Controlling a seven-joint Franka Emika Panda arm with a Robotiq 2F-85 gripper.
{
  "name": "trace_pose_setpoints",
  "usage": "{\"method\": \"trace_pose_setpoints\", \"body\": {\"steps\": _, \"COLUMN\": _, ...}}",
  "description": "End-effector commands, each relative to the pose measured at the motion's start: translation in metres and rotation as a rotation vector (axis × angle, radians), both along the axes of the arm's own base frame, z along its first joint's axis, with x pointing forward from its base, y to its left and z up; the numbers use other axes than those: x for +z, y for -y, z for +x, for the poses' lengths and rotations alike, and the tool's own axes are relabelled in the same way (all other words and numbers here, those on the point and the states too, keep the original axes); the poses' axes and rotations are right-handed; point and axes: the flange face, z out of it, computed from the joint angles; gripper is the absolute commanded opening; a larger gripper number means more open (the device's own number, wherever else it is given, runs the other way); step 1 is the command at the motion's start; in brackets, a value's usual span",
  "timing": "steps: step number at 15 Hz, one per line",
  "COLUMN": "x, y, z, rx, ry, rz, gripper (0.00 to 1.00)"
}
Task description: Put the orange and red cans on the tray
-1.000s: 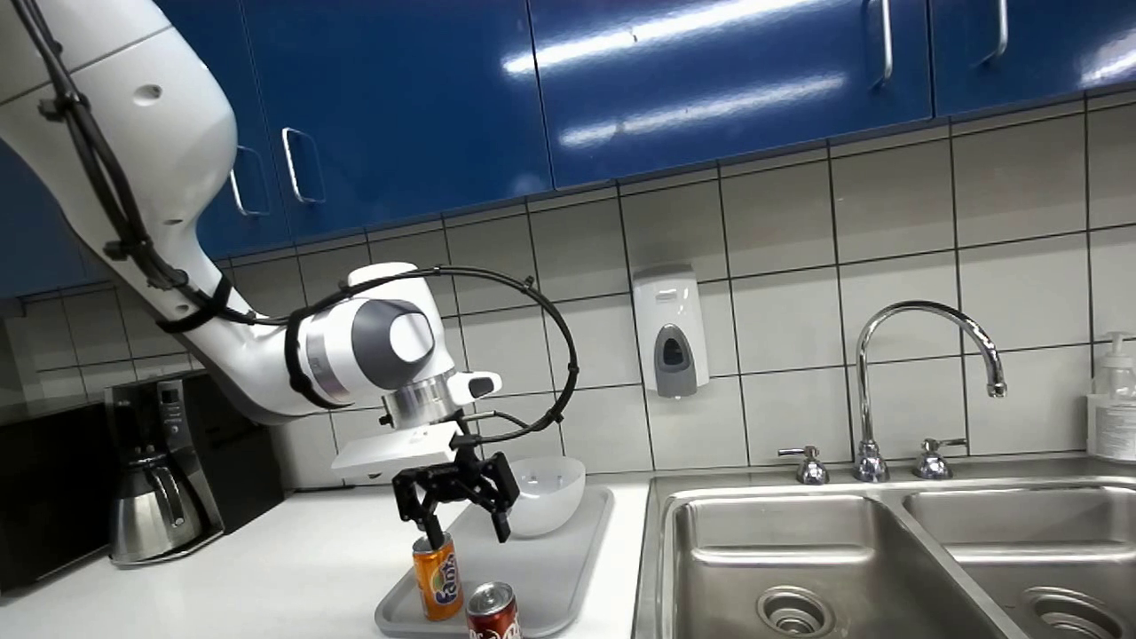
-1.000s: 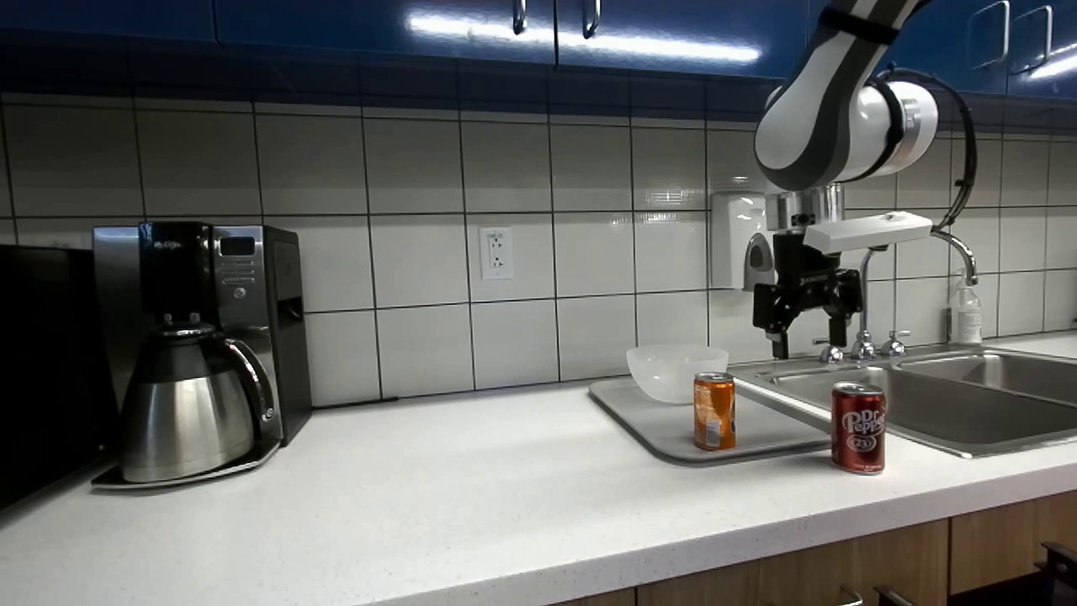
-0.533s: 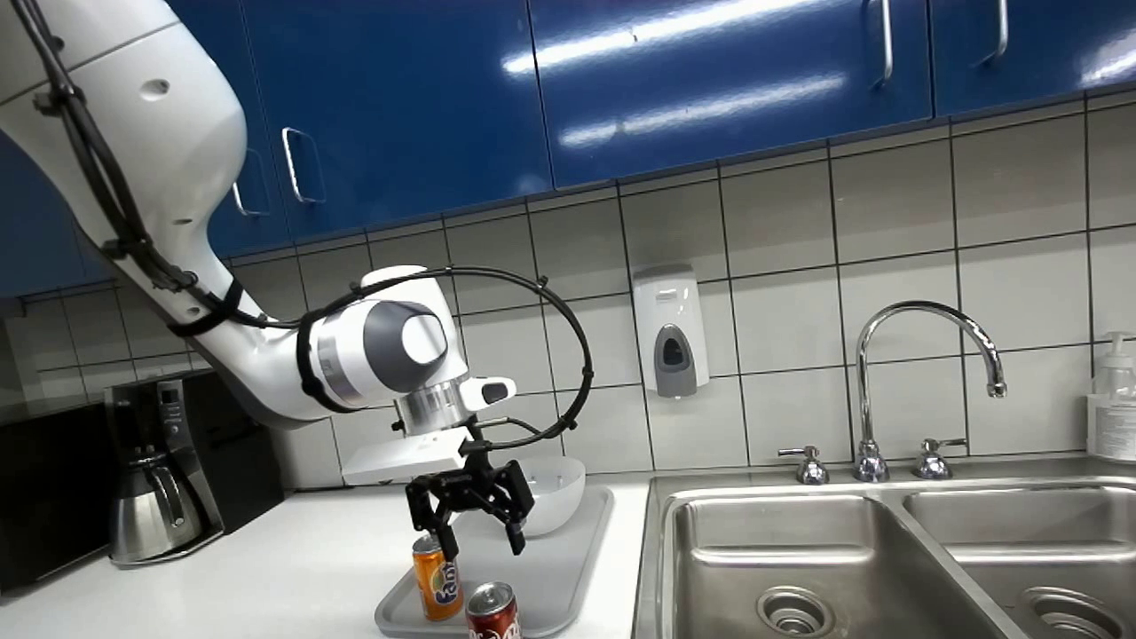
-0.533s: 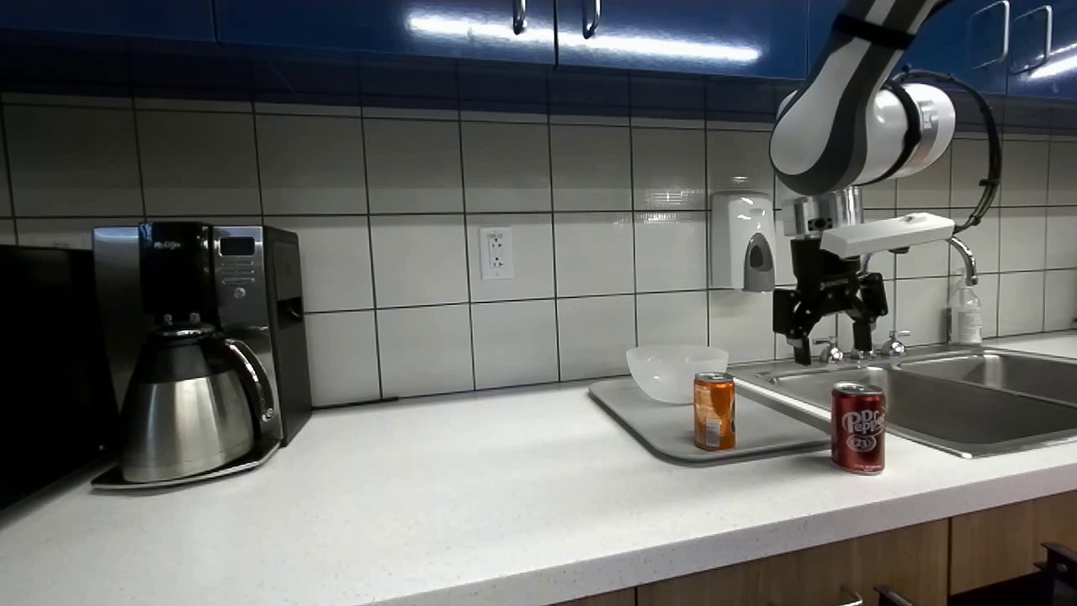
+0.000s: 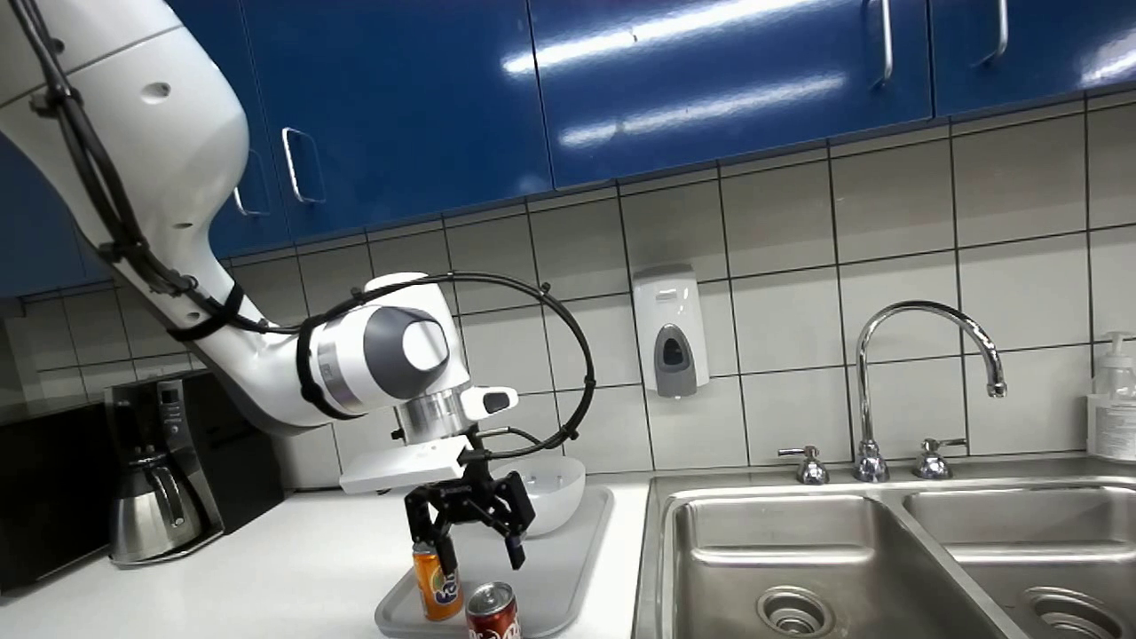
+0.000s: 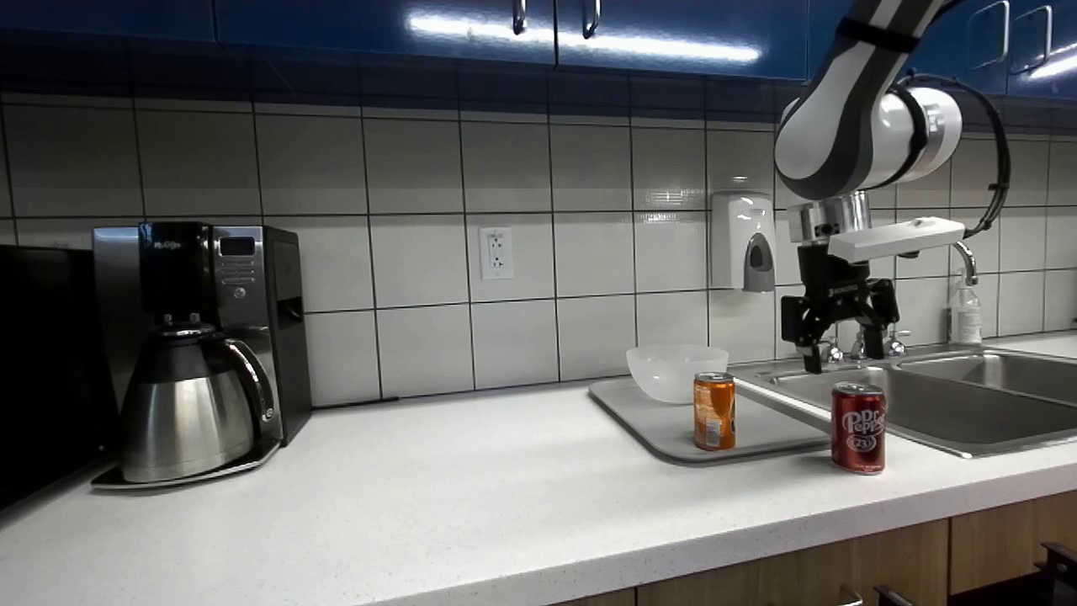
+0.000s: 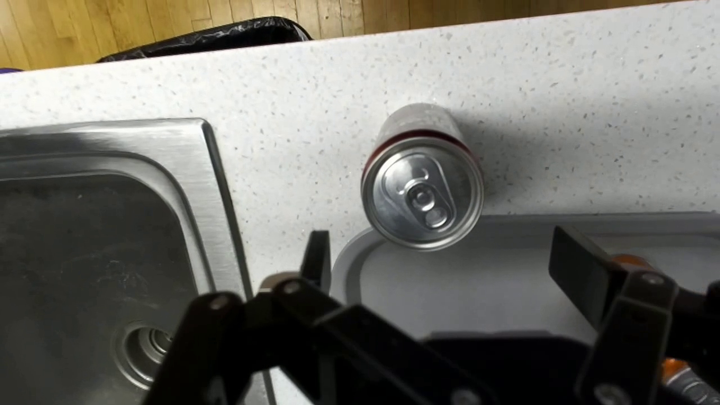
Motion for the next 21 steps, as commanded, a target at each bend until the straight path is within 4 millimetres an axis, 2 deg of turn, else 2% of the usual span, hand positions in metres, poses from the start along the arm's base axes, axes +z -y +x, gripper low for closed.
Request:
{"method": "trace_pose_setpoints", "body": {"steps": 1, "x": -0.003, "y": 0.004, "z": -0.006, "rx": -0.02, "ry": -0.026, "rz": -0.021, "gripper": 1.0}}
{"method": "trace_pose_setpoints", "body": {"steps": 21, "x": -0.046, "y": 0.01, "z": -0.009, "rx": -0.029, "ry": -0.085, "rz": -0.026, "gripper": 1.0}}
